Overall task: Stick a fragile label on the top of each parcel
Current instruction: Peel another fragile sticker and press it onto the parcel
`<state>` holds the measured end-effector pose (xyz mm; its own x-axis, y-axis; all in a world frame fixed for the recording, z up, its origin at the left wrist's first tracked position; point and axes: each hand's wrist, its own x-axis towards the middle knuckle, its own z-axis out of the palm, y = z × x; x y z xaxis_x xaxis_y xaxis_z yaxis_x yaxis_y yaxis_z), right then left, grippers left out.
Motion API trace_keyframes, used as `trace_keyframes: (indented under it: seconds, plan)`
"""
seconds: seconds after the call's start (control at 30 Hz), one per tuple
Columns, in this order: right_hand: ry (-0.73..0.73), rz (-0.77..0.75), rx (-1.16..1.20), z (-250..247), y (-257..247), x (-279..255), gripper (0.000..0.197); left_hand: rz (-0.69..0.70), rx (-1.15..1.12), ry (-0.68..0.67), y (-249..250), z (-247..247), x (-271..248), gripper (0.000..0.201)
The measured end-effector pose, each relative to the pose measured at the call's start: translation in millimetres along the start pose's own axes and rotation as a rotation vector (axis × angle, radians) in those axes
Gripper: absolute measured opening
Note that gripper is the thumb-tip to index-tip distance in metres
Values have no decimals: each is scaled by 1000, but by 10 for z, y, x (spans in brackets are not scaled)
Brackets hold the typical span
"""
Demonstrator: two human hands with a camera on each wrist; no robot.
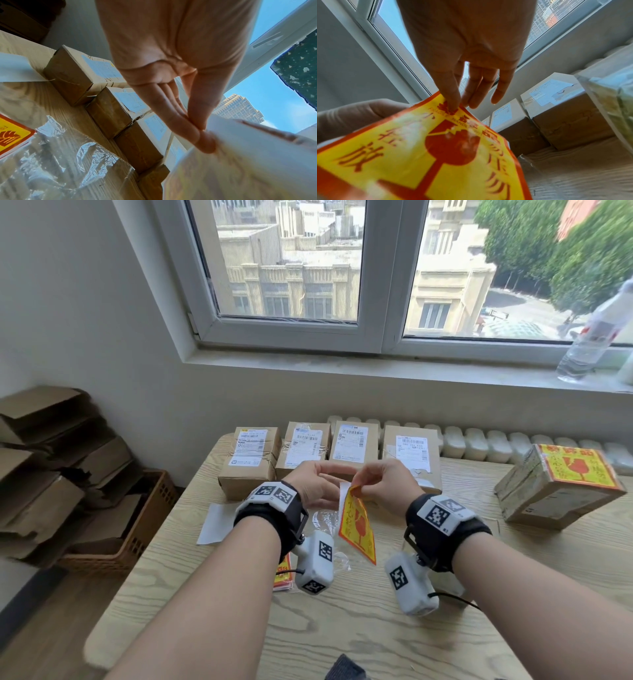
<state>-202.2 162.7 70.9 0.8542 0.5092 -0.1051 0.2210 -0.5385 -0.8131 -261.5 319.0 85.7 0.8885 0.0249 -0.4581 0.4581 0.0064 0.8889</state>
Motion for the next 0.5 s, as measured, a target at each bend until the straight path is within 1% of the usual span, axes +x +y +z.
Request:
trace_keyframes:
  seconds: [0.13,0.23,0.27,0.37,0.5]
  plan:
    - [39,18,19,-11,0,9,21,8,17,90,-13,9,29,25]
    - [34,34,21,-26,9,2,16,18,62,154,-66,-52,98,18]
    - [28,32,22,-29,8,-3,16,31,93,168,-79,-74,116,17]
    - [31,19,-9,-42,12,1,23,38,145,191,-109,-116,156,24]
    - [37,36,-13,-51,22,24,33,37,164,176,-88,-113,113,25]
